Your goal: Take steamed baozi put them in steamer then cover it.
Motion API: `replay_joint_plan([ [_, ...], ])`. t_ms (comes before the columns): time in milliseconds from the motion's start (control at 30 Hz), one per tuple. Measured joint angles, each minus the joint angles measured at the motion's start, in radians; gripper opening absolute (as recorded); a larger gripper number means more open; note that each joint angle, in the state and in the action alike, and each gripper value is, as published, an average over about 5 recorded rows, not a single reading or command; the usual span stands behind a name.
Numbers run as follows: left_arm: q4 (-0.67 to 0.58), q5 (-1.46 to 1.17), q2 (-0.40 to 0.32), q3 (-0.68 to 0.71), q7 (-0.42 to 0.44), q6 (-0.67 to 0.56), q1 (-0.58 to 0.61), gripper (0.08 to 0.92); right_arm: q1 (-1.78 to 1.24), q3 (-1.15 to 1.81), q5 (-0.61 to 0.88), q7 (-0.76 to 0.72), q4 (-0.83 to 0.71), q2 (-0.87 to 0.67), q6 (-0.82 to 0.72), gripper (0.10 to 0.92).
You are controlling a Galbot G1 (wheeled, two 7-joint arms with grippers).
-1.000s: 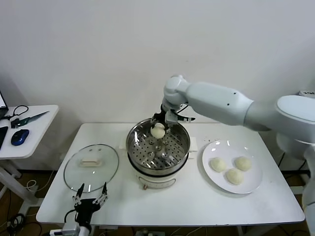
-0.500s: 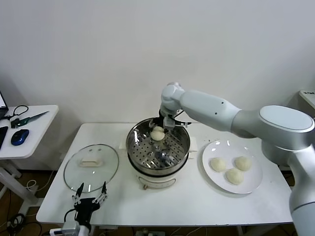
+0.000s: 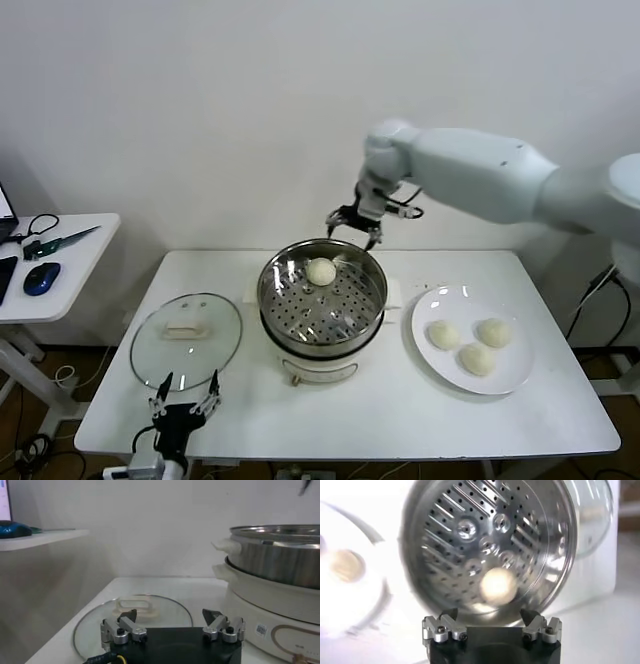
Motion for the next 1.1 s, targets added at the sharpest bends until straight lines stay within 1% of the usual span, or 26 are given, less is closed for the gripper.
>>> replay_joint_plan([
  [233,0.004,-0.005,0.000,-0.004,-0.003,-0.003,-0.005,0.823,0.037,-0.123,0.149,0.027,0.125,-0.207,-0.254,0.823],
  [467,0.002,-0.005,-0.005,-0.003,-0.003,0.000,-0.003,0.823,-0.058,-0.109,0.205,0.088,0.202,-0.329,-0.462,0.823],
  [733,0.000,-0.004,-0.006,-0.008,-0.006,0.000,0.006,0.823,-0.252,0.018,0.173,0.135,0.189,-0.365,-0.596,0.823],
  [1100,0.004,-0.004,-0.006,-0.010,-0.007,-0.008,0.009,0.823,-0.437,0.147,0.107,0.172,0.120,-0.338,-0.672,0.823],
])
